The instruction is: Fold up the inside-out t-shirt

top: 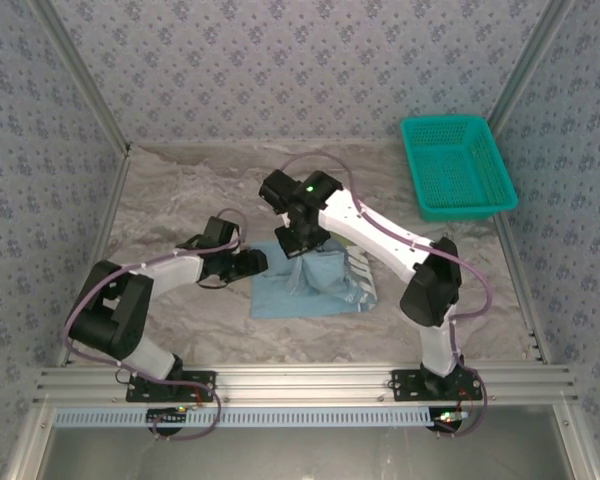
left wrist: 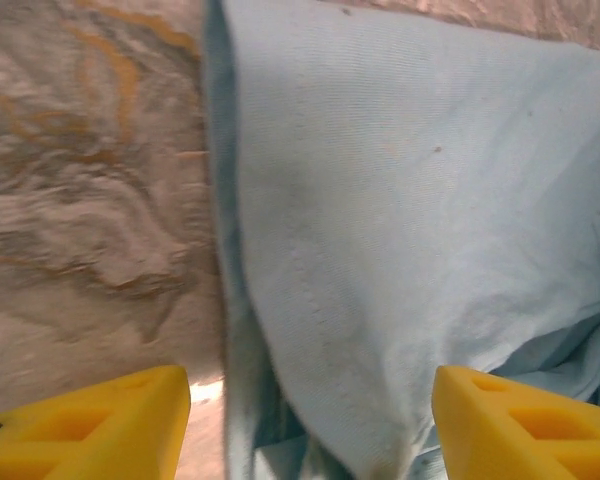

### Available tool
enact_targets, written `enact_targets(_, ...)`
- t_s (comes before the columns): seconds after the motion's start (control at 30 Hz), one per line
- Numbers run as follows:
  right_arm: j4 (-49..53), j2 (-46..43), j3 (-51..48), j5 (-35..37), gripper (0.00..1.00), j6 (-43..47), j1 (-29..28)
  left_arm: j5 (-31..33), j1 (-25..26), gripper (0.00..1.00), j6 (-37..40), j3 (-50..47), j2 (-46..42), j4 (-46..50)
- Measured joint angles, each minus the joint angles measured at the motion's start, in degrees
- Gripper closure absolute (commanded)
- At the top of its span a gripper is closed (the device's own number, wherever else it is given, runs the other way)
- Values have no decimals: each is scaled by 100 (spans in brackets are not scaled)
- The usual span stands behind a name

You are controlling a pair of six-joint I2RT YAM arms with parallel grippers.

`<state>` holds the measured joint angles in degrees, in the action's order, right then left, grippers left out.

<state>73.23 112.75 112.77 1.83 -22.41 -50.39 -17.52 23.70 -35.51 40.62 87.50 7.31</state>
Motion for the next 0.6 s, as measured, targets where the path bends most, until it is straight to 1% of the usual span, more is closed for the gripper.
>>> enact_targets(0.13, -354, 348, 0, -197, 99, -15, -48, 190, -149, 32, -17, -181, -378, 111)
enact_targets(0.23, -776, 691, 9, -426, 90, -74, -118, 352, -391, 32, -20, -352, -745, 208)
enact_targets(0.33, -1303, 1060, 42, -833, 72, -221, -192, 481, -726, 31, -20, -535, -1078, 306)
enact_targets(0.37, -1456, 1167, 79, -973, 67, -319, -219, 527, -817, 31, -20, -581, -1172, 348)
enact_targets(0.47, -1803, 1434, 282, -1316, 60, -404, -330, 643, -1051, 30, -20, -719, -1475, 474)
enact_targets(0.6, -1967, 1294, 297, -1482, 52, -295, -466, 693, -1187, 27, -39, -772, -1799, 595)
